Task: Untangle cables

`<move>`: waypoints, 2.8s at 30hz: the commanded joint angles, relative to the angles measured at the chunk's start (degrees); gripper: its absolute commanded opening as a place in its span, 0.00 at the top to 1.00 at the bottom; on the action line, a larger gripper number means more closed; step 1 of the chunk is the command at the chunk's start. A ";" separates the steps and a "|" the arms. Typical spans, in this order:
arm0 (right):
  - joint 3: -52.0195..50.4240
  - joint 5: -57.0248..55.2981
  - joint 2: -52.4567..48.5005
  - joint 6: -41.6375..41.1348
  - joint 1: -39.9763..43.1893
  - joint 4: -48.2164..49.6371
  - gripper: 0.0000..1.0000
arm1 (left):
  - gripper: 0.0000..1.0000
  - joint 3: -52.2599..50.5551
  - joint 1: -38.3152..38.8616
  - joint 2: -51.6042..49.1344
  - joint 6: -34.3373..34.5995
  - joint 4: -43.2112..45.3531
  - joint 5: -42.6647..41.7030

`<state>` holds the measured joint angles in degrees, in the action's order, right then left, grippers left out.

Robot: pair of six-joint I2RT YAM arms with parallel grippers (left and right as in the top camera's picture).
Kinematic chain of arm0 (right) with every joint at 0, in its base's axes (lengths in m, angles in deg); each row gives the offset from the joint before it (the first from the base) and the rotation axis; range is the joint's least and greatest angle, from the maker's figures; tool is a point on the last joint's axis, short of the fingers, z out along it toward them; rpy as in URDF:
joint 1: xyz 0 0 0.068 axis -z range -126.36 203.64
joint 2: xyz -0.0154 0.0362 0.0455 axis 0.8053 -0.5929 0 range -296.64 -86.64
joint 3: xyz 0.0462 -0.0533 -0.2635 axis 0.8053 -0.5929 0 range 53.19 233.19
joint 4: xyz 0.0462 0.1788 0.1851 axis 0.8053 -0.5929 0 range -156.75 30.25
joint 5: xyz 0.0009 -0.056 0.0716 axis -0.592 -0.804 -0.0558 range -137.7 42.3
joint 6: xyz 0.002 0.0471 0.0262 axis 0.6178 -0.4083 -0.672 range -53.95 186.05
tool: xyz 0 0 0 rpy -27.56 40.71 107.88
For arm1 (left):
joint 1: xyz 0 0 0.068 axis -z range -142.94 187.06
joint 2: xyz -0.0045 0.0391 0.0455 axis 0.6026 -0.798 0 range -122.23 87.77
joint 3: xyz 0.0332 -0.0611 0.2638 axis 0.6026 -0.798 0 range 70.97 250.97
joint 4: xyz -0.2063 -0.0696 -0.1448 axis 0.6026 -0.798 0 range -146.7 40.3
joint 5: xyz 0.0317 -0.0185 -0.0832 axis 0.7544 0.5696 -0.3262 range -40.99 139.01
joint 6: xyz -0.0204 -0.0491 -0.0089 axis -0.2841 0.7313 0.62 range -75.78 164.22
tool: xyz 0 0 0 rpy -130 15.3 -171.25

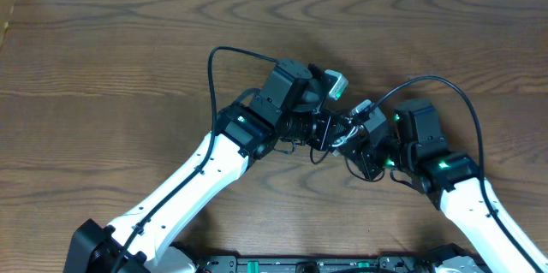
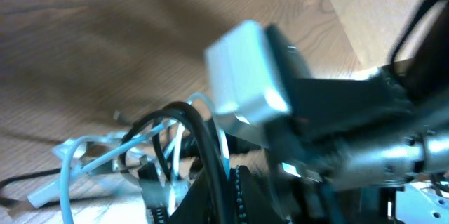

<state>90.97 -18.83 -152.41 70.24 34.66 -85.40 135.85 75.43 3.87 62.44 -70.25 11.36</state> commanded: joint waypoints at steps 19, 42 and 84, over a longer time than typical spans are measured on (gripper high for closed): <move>0.79 -42.36 -2.05 -35.01 10.58 -14.25 0.99 | 0.92 -0.15 -17.44 0.76 -3.69 -13.53 14.19; 0.79 32.44 -2.05 4.68 6.86 2.47 0.99 | 0.25 -0.15 -17.49 0.83 -9.31 -13.03 -3.37; 0.79 36.68 -2.05 5.33 6.88 3.17 0.99 | 0.49 -0.15 -14.95 -1.86 4.66 -8.44 -11.15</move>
<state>91.80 15.57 -154.42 74.28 41.72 -82.56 135.79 59.38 3.50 58.51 -78.80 -2.73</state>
